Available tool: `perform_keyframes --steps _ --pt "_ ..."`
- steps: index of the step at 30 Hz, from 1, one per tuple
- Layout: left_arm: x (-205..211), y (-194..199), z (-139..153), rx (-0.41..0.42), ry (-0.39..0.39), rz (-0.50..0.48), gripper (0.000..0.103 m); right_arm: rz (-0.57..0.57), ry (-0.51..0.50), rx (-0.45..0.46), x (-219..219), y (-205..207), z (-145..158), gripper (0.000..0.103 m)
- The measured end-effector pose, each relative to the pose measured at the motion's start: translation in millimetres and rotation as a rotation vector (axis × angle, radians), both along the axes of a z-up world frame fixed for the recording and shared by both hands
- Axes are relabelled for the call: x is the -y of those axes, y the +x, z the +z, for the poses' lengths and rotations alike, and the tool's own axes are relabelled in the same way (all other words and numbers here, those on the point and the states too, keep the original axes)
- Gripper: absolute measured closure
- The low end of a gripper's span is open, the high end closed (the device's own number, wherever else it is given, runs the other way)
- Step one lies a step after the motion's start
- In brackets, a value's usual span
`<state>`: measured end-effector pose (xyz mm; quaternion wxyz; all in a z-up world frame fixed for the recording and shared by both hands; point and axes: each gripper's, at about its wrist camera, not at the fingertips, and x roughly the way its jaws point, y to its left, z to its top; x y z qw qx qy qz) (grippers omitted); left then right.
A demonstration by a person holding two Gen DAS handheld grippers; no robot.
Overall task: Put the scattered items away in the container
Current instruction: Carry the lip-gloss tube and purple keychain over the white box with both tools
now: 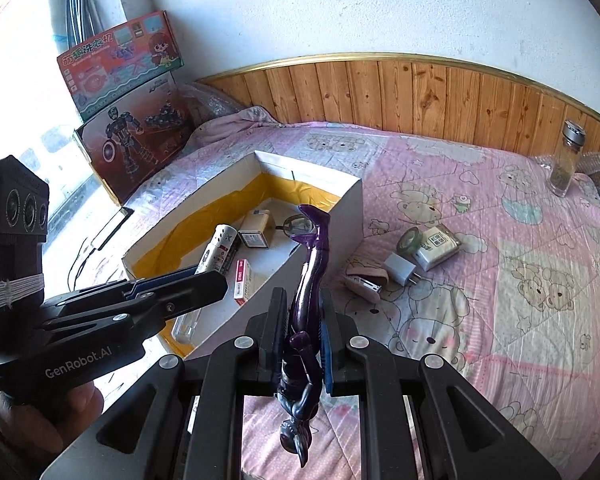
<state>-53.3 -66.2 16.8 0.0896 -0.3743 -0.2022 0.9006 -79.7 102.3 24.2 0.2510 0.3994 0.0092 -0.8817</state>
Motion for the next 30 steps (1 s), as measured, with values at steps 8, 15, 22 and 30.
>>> perform_keyframes --steps 8,15,22,30 --pt "29.9 0.0 3.7 -0.007 0.042 0.052 0.084 0.050 0.007 -0.006 22.1 -6.2 6.8 0.087" --pt "54.8 -1.9 4.1 -0.006 0.058 0.099 0.084 0.088 0.009 -0.007 38.2 -13.8 8.4 0.087" --pt "76.6 -4.7 0.8 0.007 0.071 0.145 0.084 0.123 0.013 -0.001 53.6 -19.9 7.7 0.087" --pt "95.5 -5.9 -4.9 0.024 0.072 0.192 0.084 0.159 0.009 0.005 70.4 -28.5 6.0 0.087"
